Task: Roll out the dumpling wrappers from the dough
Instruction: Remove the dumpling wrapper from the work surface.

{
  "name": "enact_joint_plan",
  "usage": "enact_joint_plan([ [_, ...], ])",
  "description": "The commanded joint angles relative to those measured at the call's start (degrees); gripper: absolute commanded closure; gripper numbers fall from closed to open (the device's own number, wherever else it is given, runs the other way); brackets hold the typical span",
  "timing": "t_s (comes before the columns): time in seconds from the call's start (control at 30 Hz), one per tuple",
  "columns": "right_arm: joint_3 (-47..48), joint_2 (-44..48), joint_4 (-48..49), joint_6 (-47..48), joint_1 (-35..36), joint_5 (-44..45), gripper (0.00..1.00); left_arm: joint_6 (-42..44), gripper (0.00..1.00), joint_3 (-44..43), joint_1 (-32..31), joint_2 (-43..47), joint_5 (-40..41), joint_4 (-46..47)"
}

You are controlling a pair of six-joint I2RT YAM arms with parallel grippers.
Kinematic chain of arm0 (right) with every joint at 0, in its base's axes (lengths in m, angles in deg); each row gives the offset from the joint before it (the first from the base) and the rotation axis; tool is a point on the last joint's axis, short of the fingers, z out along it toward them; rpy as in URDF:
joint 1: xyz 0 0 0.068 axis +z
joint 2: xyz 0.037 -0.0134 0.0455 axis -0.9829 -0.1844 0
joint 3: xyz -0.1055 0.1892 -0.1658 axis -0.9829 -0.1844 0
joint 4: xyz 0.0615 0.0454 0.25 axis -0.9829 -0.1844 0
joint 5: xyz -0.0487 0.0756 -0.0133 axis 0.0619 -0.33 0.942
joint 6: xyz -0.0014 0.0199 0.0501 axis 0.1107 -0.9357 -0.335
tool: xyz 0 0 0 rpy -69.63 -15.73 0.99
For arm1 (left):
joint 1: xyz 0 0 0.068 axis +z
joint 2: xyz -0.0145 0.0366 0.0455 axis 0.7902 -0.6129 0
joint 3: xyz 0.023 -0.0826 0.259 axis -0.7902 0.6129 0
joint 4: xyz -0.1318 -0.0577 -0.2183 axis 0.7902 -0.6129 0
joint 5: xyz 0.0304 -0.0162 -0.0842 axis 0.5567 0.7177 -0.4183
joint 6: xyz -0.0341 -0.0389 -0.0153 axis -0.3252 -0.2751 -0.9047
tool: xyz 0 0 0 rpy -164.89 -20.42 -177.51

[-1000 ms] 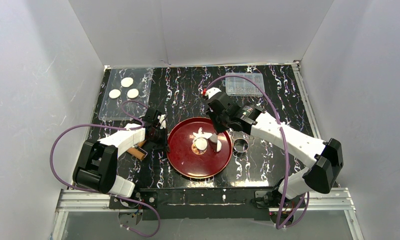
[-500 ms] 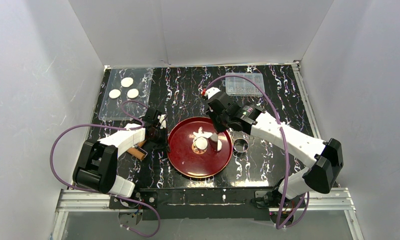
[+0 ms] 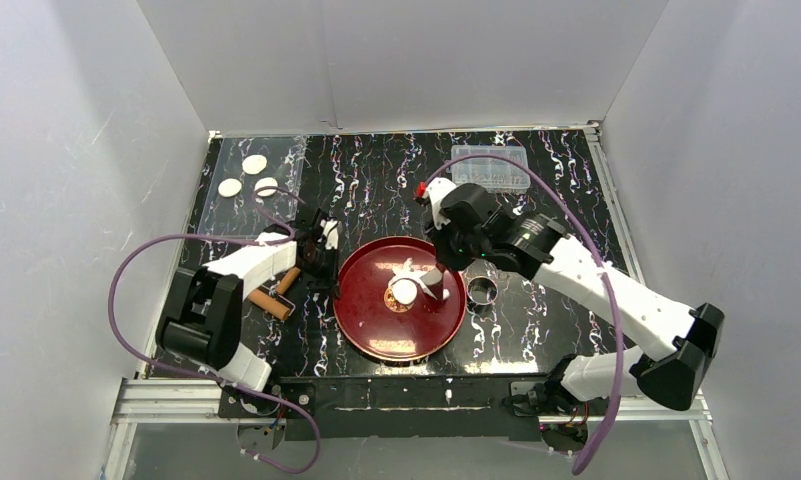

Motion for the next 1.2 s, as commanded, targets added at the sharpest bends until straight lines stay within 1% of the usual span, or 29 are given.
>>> enact_joint_plan([
  [0.0, 5.2, 2.3, -4.7, 2.6, -0.8, 0.8, 0.99, 7.5, 1.0, -3.8, 0.0, -3.5, 0.4, -4.9],
  [0.07, 6.8, 2.7, -6.1, 1.9, -0.6, 1.3, 0.99, 8.1, 1.0, -4.8, 0.0, -4.7, 0.3, -4.9],
  [0.27, 9.0, 5.4, -6.2, 0.7, -0.6, 2.5, 0.99, 10.2, 1.0, -7.5, 0.0, -7.9, -0.6, -5.1],
  [0.47, 8.9, 5.8, -6.1, 0.2, -0.6, 1.9, 0.99, 13.7, 1.0, -10.2, -0.1, -10.5, -0.2, -5.2],
  [0.63, 8.7, 5.2, -6.0, -2.9, -0.6, 1.7, 0.99, 18.0, 1.0, -12.8, 0.0, -13.3, 0.1, -6.1],
  [0.67, 8.7, 5.0, -6.0, -3.4, -0.6, 1.8, 0.99, 18.5, 0.98, -13.4, 0.0, -14.1, -0.2, -6.5],
  [0.73, 8.5, 4.4, -6.1, -4.1, -0.6, 2.0, 0.99, 18.9, 0.69, -14.4, 0.0, -15.1, -1.0, -7.4],
  [0.77, 8.5, 4.2, -6.0, -4.1, -0.6, 2.1, 0.99, 18.5, 0.58, -14.7, 0.0, -15.2, -1.4, -7.4],
  [0.8, 8.5, 4.1, -6.0, -4.2, -0.6, 2.1, 0.99, 18.4, 0.51, -15.0, 0.0, -15.1, -2.1, -7.4],
  [0.83, 8.4, 4.0, -5.9, -4.2, -0.6, 2.2, 0.99, 18.3, 0.46, -15.4, 0.0, -14.8, -2.8, -7.2],
  [0.9, 8.4, 4.0, -5.7, -4.1, -0.6, 2.3, 0.99, 17.6, 0.4, -16.4, 0.0, -14.0, -2.8, -7.3],
  [0.97, 8.4, 4.0, -5.5, -4.1, -0.6, 2.5, 0.99, 15.4, 0.37, -17.6, 0.0, -12.7, -0.8, -8.7],
  [1.03, 8.3, 4.3, -5.5, -4.2, -0.6, 2.4, 0.99, 8.5, 0.37, -17.3, 0.5, -9.9, 1.9, -10.6],
  [1.17, 7.2, 5.1, -4.9, -4.2, -0.6, 2.3, 0.99, -2.5, 0.36, -9.5, 0.8, -1.3, 2.2, -10.9],
])
